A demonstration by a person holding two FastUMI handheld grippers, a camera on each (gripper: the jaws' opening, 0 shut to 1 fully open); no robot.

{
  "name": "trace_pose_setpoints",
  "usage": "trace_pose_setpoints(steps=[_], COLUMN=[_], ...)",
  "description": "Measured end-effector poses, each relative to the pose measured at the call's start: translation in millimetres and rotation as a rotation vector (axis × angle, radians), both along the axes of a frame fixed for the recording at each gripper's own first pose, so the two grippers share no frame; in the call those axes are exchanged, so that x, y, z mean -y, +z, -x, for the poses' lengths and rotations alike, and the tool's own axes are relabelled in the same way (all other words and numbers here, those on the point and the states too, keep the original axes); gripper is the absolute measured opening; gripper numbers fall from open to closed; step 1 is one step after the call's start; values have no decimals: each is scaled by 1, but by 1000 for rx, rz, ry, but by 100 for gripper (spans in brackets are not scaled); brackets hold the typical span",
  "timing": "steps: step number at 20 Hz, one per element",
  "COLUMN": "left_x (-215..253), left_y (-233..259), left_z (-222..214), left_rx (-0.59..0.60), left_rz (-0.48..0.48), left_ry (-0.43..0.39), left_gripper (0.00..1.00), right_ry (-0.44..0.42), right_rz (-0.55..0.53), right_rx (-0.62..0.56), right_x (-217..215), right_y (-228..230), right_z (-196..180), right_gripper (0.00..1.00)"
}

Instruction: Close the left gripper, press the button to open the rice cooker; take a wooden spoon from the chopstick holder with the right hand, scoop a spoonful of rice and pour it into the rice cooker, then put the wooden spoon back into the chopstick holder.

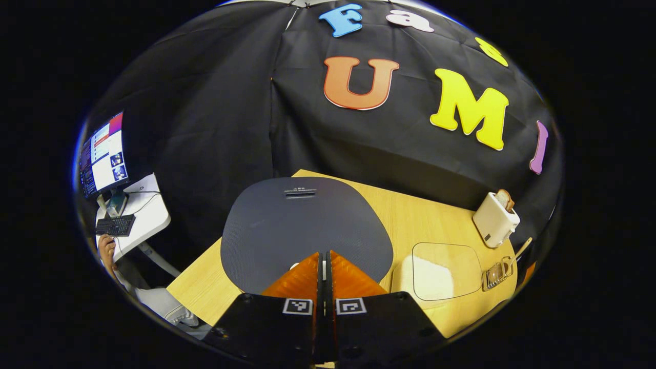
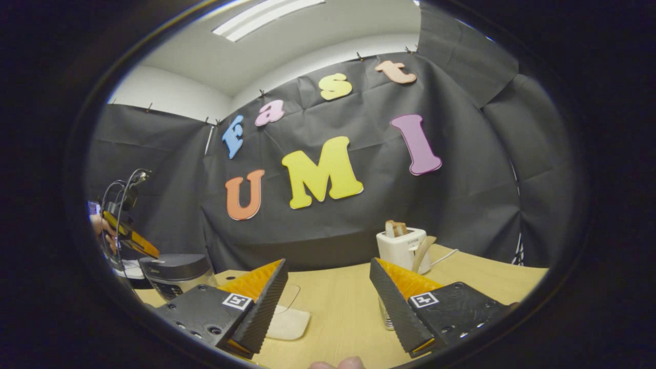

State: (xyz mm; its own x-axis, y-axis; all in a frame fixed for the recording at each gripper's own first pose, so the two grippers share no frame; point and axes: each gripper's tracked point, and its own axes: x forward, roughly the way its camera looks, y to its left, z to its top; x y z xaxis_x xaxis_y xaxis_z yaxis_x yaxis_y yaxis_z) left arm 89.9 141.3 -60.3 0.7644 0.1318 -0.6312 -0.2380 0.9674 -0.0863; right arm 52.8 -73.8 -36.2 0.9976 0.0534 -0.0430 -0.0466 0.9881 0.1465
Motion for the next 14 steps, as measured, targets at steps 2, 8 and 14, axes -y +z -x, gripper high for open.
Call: trace_pose_setpoints(steps=[2, 8, 14], left_x=[0, 2, 5], left_y=[-6, -11, -8], left_z=[0, 1, 1], left_rx=[-18, -37, -11], left_rz=[-8, -100, -53], left_ry=[2, -19, 3], left_gripper=[3, 3, 3], right_ry=[1, -6, 9], right_rz=[-6, -20, -11], right_rx=[-7, -15, -38], right_x=[1, 3, -4], right_y=[-3, -11, -17], right_z=[-2, -7, -14], right_gripper=[95, 95, 96])
